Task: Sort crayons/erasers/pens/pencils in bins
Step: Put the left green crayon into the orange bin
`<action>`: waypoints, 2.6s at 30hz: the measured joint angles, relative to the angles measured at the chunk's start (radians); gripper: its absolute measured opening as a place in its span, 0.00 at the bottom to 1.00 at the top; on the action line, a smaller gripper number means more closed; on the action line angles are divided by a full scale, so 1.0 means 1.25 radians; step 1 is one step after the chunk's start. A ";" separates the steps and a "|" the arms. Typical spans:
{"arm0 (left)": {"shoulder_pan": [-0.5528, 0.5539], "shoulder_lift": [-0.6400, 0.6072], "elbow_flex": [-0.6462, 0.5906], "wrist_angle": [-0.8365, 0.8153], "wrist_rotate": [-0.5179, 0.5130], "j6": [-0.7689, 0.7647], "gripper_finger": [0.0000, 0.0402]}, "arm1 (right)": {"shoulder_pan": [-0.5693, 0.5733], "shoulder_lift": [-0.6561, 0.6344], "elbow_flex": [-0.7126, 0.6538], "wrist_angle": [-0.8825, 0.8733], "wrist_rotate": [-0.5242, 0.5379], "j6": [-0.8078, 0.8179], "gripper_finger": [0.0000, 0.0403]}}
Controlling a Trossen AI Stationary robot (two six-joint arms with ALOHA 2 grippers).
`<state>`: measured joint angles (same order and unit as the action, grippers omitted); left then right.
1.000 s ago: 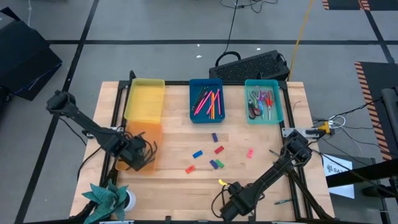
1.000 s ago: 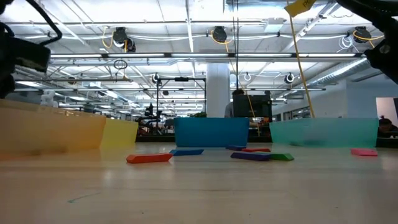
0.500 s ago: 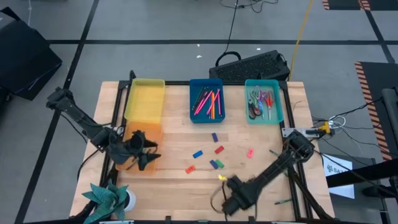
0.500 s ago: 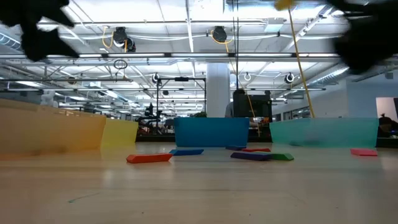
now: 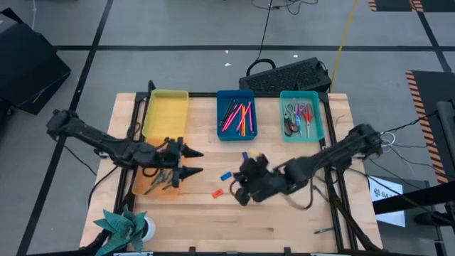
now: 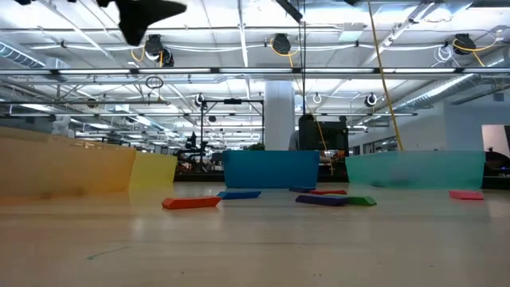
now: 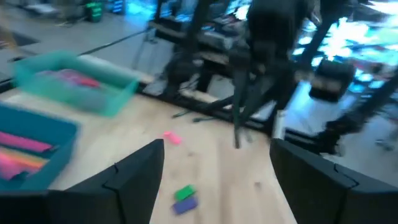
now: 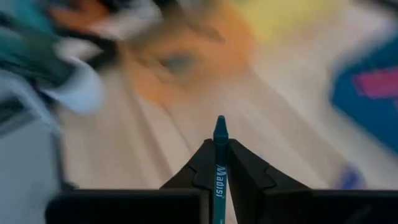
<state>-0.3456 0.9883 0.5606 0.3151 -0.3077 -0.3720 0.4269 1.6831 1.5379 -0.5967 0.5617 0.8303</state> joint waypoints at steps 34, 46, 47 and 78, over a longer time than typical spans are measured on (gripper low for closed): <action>0.076 0.299 0.116 0.255 0.242 0.022 0.05 | -0.089 -0.021 0.000 0.361 -0.071 -0.273 0.05; 0.085 0.120 0.115 -0.045 0.212 0.018 0.05 | -0.085 -0.036 0.000 0.345 -0.073 -0.342 0.32; 0.085 0.092 0.115 -0.100 0.198 0.016 0.05 | -0.083 -0.048 0.000 0.337 -0.071 -0.364 0.36; 0.041 -0.015 -0.116 -0.834 0.166 -0.879 0.07 | -0.057 -0.125 -0.184 -0.022 0.032 -0.030 0.48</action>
<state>-0.2941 0.9690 0.4156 -0.7272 -0.1000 -1.4704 0.3557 1.5265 1.3077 -0.6240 0.6013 0.7929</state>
